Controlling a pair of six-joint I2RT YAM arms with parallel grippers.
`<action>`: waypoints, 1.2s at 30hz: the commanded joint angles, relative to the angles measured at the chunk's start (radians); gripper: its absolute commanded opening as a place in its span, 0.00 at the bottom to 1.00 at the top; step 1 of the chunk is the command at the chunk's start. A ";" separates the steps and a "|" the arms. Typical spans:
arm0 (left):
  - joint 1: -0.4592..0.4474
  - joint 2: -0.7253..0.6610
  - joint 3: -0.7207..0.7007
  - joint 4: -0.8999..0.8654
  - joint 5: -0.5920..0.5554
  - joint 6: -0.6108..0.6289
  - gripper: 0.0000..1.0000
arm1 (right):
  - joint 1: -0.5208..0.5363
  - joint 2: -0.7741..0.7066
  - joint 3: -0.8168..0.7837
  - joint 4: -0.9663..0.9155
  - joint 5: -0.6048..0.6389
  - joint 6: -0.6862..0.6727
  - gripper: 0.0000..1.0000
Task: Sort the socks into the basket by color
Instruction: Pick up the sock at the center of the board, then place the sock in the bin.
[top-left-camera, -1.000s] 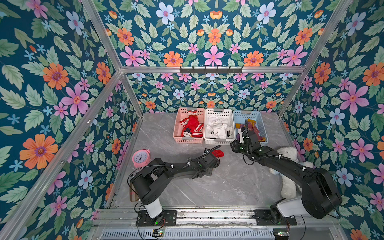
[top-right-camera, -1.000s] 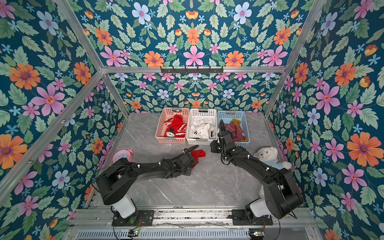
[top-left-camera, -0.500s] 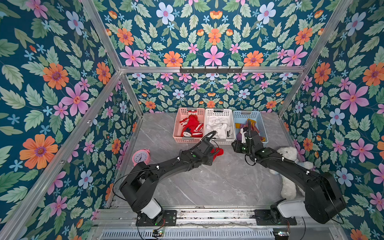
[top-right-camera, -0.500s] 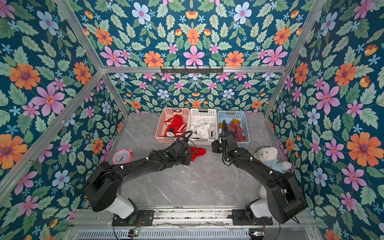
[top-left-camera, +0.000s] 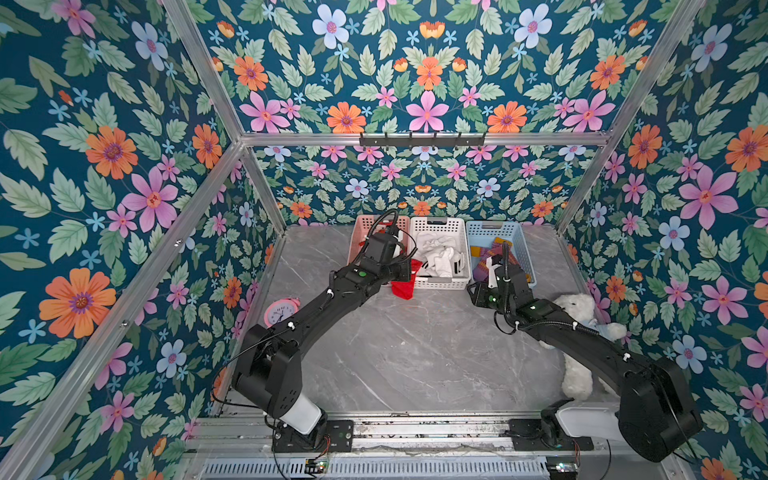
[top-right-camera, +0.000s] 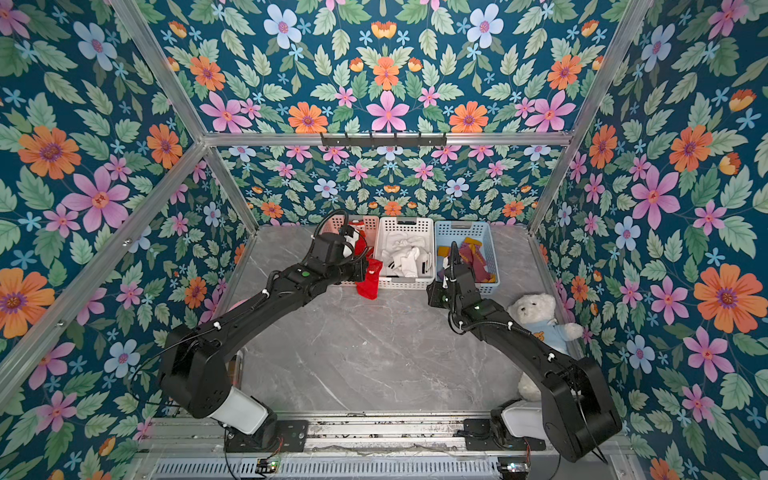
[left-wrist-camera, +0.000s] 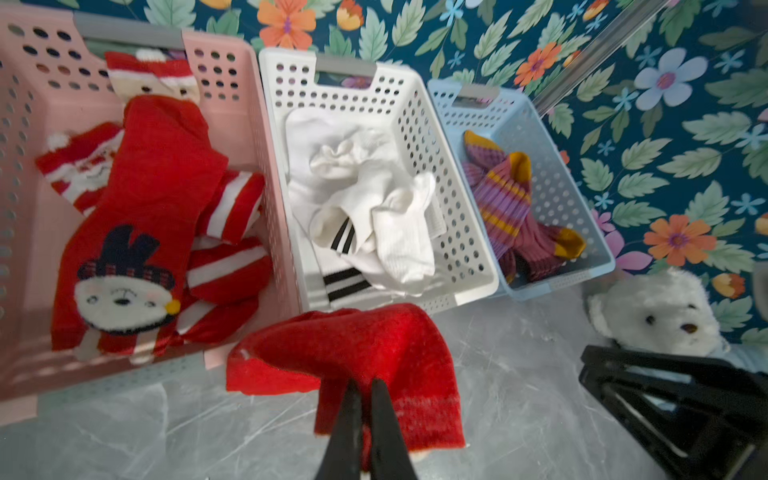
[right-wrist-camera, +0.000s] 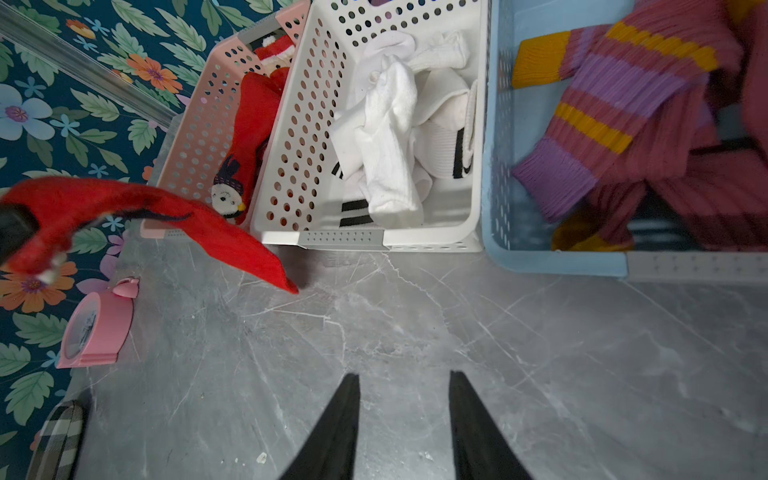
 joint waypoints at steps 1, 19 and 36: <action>0.036 0.034 0.072 0.016 -0.003 0.042 0.00 | 0.002 -0.019 -0.004 -0.005 0.017 0.013 0.39; 0.222 0.211 0.215 0.049 -0.005 0.062 0.00 | -0.005 -0.088 -0.047 -0.042 0.047 0.007 0.40; 0.317 0.498 0.389 0.085 0.051 0.063 0.00 | -0.006 -0.065 -0.038 -0.063 0.064 0.005 0.40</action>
